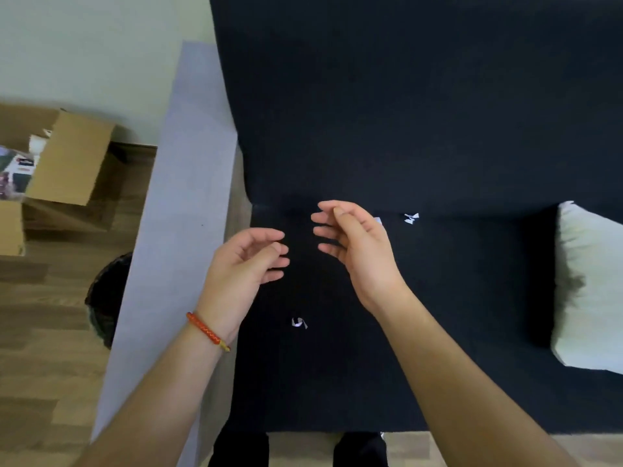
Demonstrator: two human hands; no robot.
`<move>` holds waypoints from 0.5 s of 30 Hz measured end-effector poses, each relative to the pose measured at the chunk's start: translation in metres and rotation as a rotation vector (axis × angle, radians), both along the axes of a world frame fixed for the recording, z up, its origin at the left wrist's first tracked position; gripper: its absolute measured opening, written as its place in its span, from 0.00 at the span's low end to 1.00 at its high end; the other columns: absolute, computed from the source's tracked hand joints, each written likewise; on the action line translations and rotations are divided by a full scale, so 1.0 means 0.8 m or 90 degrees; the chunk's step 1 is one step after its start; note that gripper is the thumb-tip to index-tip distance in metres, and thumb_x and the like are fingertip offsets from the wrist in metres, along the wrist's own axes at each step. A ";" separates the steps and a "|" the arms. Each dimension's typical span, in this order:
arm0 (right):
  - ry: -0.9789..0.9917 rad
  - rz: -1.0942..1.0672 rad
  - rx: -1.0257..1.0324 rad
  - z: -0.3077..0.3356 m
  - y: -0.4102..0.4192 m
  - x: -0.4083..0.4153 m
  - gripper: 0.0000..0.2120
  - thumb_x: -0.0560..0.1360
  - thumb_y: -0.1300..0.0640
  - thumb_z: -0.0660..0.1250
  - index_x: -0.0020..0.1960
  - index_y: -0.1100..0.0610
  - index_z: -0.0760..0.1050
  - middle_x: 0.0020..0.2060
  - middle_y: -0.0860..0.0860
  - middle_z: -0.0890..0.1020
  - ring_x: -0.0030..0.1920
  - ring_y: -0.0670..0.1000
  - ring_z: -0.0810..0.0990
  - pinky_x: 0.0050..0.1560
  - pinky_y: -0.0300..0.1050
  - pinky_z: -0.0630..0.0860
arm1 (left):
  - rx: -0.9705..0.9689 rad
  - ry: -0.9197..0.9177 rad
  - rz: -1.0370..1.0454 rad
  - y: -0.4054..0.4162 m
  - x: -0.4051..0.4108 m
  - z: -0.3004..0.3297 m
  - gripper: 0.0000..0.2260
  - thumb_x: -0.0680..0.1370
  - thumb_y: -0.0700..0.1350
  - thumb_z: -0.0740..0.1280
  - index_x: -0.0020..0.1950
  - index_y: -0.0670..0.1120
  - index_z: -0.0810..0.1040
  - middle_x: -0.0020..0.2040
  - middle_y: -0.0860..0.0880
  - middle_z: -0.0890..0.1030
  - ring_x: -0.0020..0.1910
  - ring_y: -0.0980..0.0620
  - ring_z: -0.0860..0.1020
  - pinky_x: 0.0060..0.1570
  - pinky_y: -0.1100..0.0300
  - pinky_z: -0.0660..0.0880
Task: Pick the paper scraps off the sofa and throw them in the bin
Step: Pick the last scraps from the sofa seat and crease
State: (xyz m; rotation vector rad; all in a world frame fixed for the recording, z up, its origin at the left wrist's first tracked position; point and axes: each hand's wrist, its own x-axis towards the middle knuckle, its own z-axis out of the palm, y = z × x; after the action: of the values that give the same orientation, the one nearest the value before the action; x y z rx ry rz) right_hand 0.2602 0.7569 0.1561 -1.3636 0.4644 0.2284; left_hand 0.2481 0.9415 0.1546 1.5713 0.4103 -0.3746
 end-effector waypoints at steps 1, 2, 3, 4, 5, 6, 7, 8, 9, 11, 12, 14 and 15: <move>0.009 -0.009 -0.009 -0.009 -0.014 -0.006 0.12 0.86 0.57 0.61 0.58 0.53 0.84 0.54 0.51 0.88 0.54 0.50 0.84 0.59 0.54 0.80 | 0.004 0.011 -0.010 -0.011 -0.003 -0.010 0.07 0.81 0.39 0.70 0.56 0.49 0.85 0.51 0.46 0.87 0.51 0.47 0.87 0.51 0.51 0.84; 0.018 -0.021 -0.016 -0.019 -0.029 -0.011 0.12 0.86 0.57 0.61 0.57 0.52 0.84 0.54 0.51 0.88 0.54 0.50 0.84 0.59 0.54 0.80 | 0.009 0.020 -0.019 -0.021 -0.006 -0.021 0.08 0.81 0.39 0.71 0.56 0.50 0.85 0.51 0.47 0.87 0.51 0.48 0.87 0.51 0.51 0.84; 0.025 -0.034 -0.021 -0.029 -0.043 -0.016 0.12 0.86 0.57 0.62 0.57 0.52 0.84 0.55 0.52 0.88 0.54 0.50 0.84 0.59 0.54 0.80 | 0.015 0.028 -0.027 -0.031 -0.009 -0.033 0.08 0.81 0.39 0.71 0.56 0.50 0.85 0.51 0.47 0.87 0.51 0.48 0.87 0.51 0.51 0.84; 0.033 -0.047 -0.026 -0.039 -0.056 -0.020 0.12 0.86 0.57 0.62 0.57 0.51 0.84 0.55 0.53 0.88 0.53 0.50 0.84 0.59 0.53 0.80 | 0.025 0.035 -0.037 -0.040 -0.011 -0.045 0.08 0.80 0.38 0.72 0.56 0.50 0.85 0.51 0.47 0.87 0.52 0.48 0.86 0.51 0.51 0.85; 0.043 -0.061 -0.031 -0.050 -0.072 -0.026 0.11 0.86 0.57 0.62 0.56 0.51 0.84 0.56 0.54 0.87 0.53 0.50 0.84 0.59 0.53 0.80 | 0.040 0.042 -0.051 -0.050 -0.014 -0.059 0.09 0.80 0.38 0.72 0.56 0.50 0.84 0.51 0.47 0.86 0.52 0.49 0.86 0.51 0.52 0.85; 0.052 -0.071 -0.035 -0.061 -0.083 -0.031 0.11 0.86 0.57 0.62 0.56 0.52 0.85 0.56 0.54 0.87 0.52 0.50 0.84 0.59 0.53 0.80 | 0.060 0.048 -0.065 -0.056 -0.017 -0.073 0.10 0.79 0.37 0.73 0.56 0.50 0.84 0.51 0.47 0.86 0.52 0.50 0.86 0.50 0.52 0.84; 0.062 -0.080 -0.036 -0.070 -0.095 -0.037 0.11 0.86 0.57 0.63 0.57 0.52 0.85 0.56 0.55 0.87 0.52 0.50 0.84 0.58 0.53 0.80 | 0.088 0.054 -0.084 -0.061 -0.021 -0.088 0.10 0.78 0.37 0.74 0.56 0.50 0.84 0.51 0.48 0.86 0.52 0.51 0.85 0.50 0.53 0.84; 0.073 -0.090 -0.035 -0.080 -0.106 -0.043 0.11 0.86 0.57 0.63 0.57 0.53 0.84 0.55 0.55 0.87 0.51 0.50 0.84 0.57 0.53 0.80 | 0.124 0.061 -0.108 -0.065 -0.025 -0.104 0.11 0.77 0.37 0.74 0.55 0.51 0.83 0.52 0.49 0.85 0.52 0.52 0.84 0.51 0.54 0.83; 0.086 -0.099 -0.033 -0.090 -0.116 -0.049 0.11 0.86 0.56 0.63 0.57 0.54 0.84 0.54 0.55 0.88 0.51 0.50 0.83 0.57 0.52 0.80 | 0.161 0.069 -0.132 -0.069 -0.028 -0.120 0.12 0.77 0.36 0.75 0.54 0.52 0.83 0.52 0.50 0.85 0.52 0.53 0.84 0.52 0.54 0.83; 0.110 -0.110 -0.032 -0.108 -0.134 -0.061 0.11 0.86 0.57 0.63 0.57 0.53 0.84 0.51 0.53 0.87 0.51 0.50 0.83 0.55 0.51 0.79 | 0.216 0.094 -0.155 -0.073 -0.038 -0.150 0.13 0.77 0.36 0.75 0.53 0.53 0.82 0.53 0.51 0.83 0.54 0.53 0.83 0.52 0.55 0.82; 0.121 -0.113 -0.034 -0.116 -0.141 -0.068 0.11 0.86 0.57 0.63 0.56 0.53 0.84 0.50 0.51 0.87 0.50 0.49 0.83 0.55 0.51 0.79 | 0.236 0.107 -0.155 -0.073 -0.043 -0.164 0.13 0.77 0.36 0.75 0.52 0.53 0.82 0.53 0.51 0.83 0.54 0.52 0.83 0.51 0.56 0.81; 0.141 -0.116 -0.042 -0.129 -0.154 -0.081 0.11 0.86 0.57 0.63 0.56 0.53 0.84 0.49 0.50 0.87 0.50 0.49 0.83 0.55 0.51 0.79 | 0.282 0.125 -0.157 -0.075 -0.056 -0.187 0.11 0.76 0.37 0.75 0.52 0.52 0.82 0.53 0.51 0.82 0.55 0.50 0.82 0.51 0.57 0.79; 0.149 -0.116 -0.046 -0.135 -0.160 -0.086 0.11 0.85 0.57 0.63 0.55 0.52 0.85 0.49 0.50 0.87 0.50 0.49 0.84 0.55 0.52 0.79 | 0.312 0.129 -0.163 -0.076 -0.061 -0.196 0.10 0.77 0.39 0.75 0.53 0.52 0.82 0.54 0.50 0.81 0.55 0.49 0.82 0.51 0.57 0.78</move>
State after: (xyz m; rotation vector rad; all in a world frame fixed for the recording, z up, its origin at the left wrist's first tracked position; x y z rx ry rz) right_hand 0.1910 0.6289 0.0480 -1.3619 0.7955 0.2229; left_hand 0.1991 0.8804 -0.0019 2.0818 0.4825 -0.6711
